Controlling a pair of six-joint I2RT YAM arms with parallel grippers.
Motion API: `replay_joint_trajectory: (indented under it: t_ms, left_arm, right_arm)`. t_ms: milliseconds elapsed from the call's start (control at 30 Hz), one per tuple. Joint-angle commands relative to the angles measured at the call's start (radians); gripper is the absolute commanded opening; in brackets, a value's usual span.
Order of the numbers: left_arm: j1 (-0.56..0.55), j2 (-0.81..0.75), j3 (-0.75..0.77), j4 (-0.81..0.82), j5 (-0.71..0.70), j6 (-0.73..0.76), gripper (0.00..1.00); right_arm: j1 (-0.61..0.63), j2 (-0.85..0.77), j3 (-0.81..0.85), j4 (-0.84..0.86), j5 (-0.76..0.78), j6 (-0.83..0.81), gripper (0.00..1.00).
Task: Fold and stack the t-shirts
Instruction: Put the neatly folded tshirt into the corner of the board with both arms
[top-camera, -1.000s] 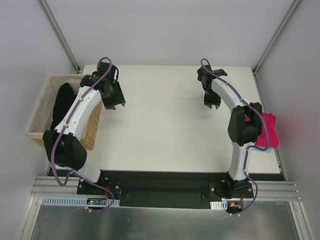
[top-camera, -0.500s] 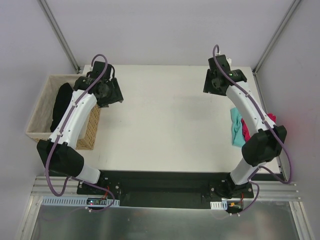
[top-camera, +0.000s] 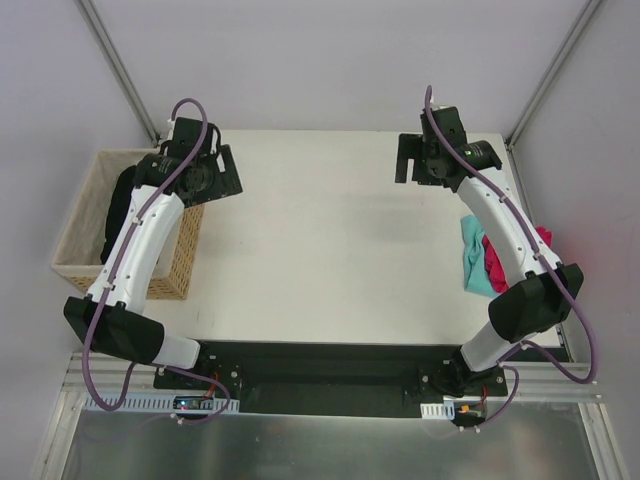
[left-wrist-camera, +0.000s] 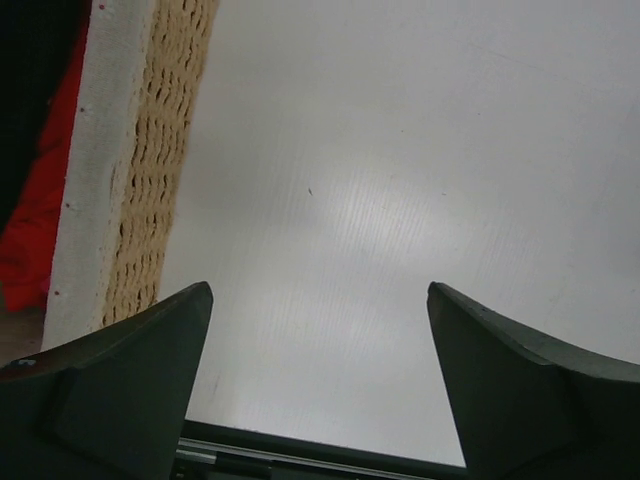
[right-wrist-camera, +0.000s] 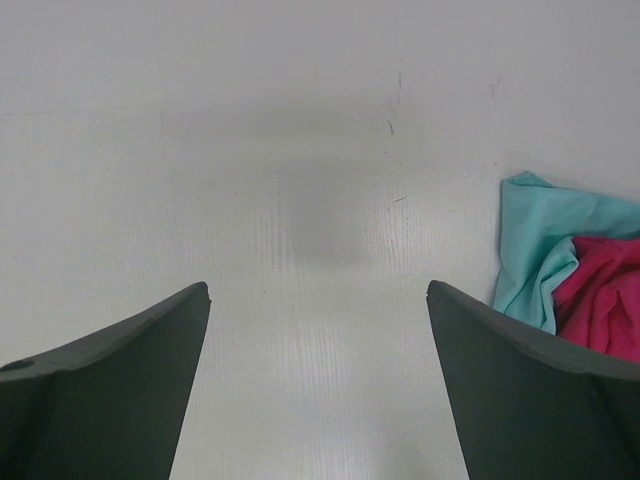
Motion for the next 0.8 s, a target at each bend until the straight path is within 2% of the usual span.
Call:
replay_joint_trajectory:
  t_ms: [0, 67, 400, 767]
  left_arm:
    - [0.012, -0.066, 0.052, -0.009, -0.077, 0.034, 0.94]
    - [0.012, -0.081, 0.058, -0.008, -0.1, 0.042, 0.99]
    - [0.012, -0.104, 0.045, -0.008, -0.076, 0.036, 0.99]
    - [0.012, -0.081, 0.102, -0.008, -0.057, 0.057, 0.99]
  right_arm:
    - [0.006, -0.015, 0.051, -0.023, -0.039, -0.052, 0.96]
    - [0.009, -0.025, 0.049, -0.017, -0.049, -0.054, 0.97]
    - [0.007, -0.014, 0.061, -0.009, -0.076, -0.069, 0.98]
    - [0.012, -0.04, 0.038, 0.02, -0.082, -0.097, 0.98]
